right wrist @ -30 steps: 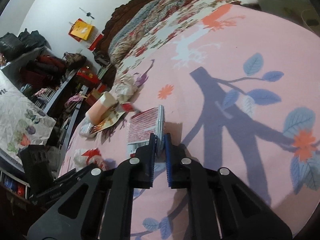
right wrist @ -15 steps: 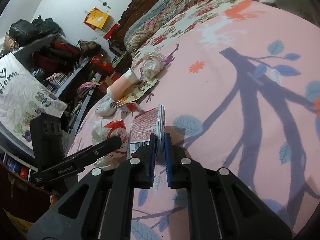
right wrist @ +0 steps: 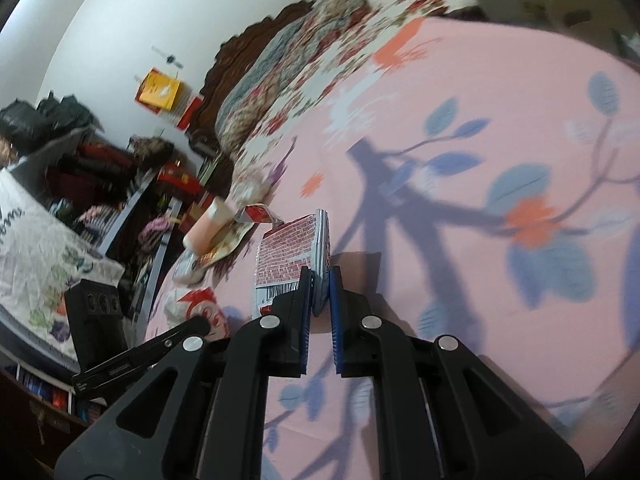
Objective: Collect trash
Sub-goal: 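Carry the bag and packet over the wastebasket and open both grippers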
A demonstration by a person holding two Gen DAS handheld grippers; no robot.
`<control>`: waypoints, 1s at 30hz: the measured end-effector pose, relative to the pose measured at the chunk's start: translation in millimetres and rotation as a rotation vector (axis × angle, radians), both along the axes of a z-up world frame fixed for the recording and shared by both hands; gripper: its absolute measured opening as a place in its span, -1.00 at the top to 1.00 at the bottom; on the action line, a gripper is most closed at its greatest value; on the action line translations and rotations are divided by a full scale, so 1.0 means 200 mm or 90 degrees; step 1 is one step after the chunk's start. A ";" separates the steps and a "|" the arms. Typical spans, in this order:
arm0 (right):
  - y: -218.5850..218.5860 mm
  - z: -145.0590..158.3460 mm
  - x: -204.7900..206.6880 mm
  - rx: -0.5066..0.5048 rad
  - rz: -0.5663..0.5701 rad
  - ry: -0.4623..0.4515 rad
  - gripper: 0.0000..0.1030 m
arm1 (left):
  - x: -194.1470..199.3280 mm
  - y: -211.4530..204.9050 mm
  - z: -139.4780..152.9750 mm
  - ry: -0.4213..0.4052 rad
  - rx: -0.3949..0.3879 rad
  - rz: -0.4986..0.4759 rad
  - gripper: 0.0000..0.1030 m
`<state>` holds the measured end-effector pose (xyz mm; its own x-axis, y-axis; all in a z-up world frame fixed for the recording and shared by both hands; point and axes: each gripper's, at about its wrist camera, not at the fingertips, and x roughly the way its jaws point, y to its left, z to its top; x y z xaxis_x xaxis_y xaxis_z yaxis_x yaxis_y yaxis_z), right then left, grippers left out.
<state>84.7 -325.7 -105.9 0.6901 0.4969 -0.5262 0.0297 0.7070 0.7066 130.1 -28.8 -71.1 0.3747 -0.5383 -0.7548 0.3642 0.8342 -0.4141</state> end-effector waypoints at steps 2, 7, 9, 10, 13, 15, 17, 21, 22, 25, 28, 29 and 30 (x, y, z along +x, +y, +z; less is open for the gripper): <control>-0.07 0.00 -0.01 0.007 -0.018 -0.003 0.79 | 0.02 -0.09 0.03 -0.002 0.003 -0.020 -0.15; -0.30 0.03 -0.09 0.009 -0.077 -0.022 0.79 | 0.10 -0.36 0.11 0.017 -0.018 -0.080 -0.15; -0.42 0.06 -0.13 -0.002 -0.108 -0.034 0.79 | 0.14 -0.51 0.14 0.022 -0.020 -0.108 -0.15; -0.49 0.07 -0.15 -0.009 -0.128 -0.040 0.79 | 0.16 -0.61 0.16 0.023 -0.018 -0.128 -0.15; -0.72 0.10 -0.23 -0.029 -0.198 -0.058 0.79 | 0.21 -0.93 0.22 0.017 -0.004 -0.186 -0.15; -0.89 0.12 -0.27 -0.035 -0.251 -0.064 0.79 | 0.24 -1.15 0.24 0.002 0.013 -0.218 -0.15; -1.07 0.12 -0.32 -0.048 -0.310 -0.066 0.79 | 0.29 -1.39 0.26 0.000 0.021 -0.254 -0.16; -1.33 0.12 -0.34 -0.062 -0.390 -0.056 0.79 | 0.42 -1.82 0.25 0.013 0.026 -0.295 -0.17; -1.38 0.12 -0.33 -0.066 -0.404 -0.050 0.79 | 0.45 -1.93 0.25 0.010 0.028 -0.299 -0.18; -1.49 0.12 -0.24 -0.082 -0.427 -0.032 0.77 | 0.53 -2.17 0.23 0.009 0.028 -0.301 -0.32; -1.56 0.08 -0.10 -0.091 -0.407 0.002 0.71 | 0.57 -2.36 0.16 0.020 0.049 -0.297 -0.78; -1.56 0.06 -0.06 -0.089 -0.393 0.014 0.68 | 0.58 -2.38 0.13 0.022 0.061 -0.292 -0.78; -1.57 0.04 -0.04 -0.085 -0.380 0.024 0.51 | 0.59 -2.40 0.11 0.026 0.071 -0.288 -0.76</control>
<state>77.7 -640.2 -97.0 0.8085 -0.0418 -0.5870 0.4714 0.6432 0.6035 248.1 -508.7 -49.1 0.0893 -0.5554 -0.8268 0.6867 0.6356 -0.3528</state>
